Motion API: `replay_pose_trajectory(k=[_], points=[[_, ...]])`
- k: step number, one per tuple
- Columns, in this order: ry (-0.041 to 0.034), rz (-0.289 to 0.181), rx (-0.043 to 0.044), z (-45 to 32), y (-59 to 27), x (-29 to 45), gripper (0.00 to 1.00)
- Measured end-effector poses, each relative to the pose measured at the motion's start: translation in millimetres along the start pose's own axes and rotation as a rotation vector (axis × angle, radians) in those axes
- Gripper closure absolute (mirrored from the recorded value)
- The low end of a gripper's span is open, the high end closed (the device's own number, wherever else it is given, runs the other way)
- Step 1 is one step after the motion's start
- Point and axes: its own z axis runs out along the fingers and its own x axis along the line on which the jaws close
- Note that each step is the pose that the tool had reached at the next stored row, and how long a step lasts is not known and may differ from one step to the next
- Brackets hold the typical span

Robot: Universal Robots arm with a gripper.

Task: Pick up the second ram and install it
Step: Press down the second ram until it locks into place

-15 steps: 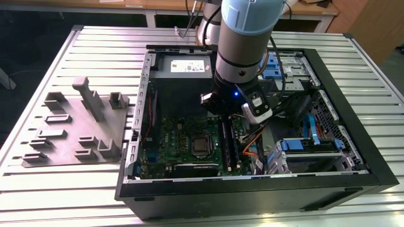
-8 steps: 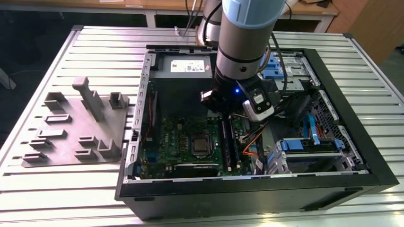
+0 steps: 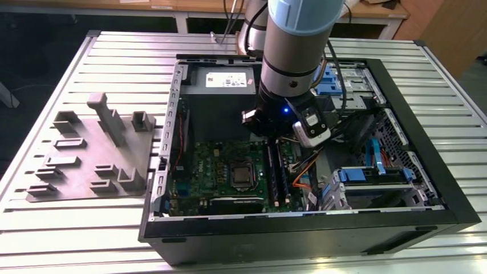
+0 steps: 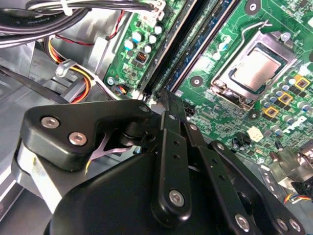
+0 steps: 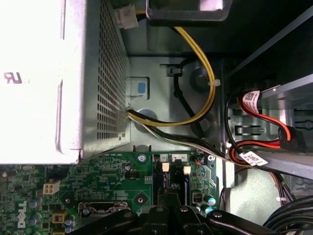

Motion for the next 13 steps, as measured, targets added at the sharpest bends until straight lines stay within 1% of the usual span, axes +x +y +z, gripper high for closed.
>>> replay_pose_trajectory(k=[6,10,13], points=[[-0.0001,0.0,-0.0002,0.2,0.4,0.0,0.9],[-0.0001,0.0,0.0,1.8,9.5,0.3,0.9],[-0.0001,0.0,-0.0001,4.9,11.9,0.3,0.9]])
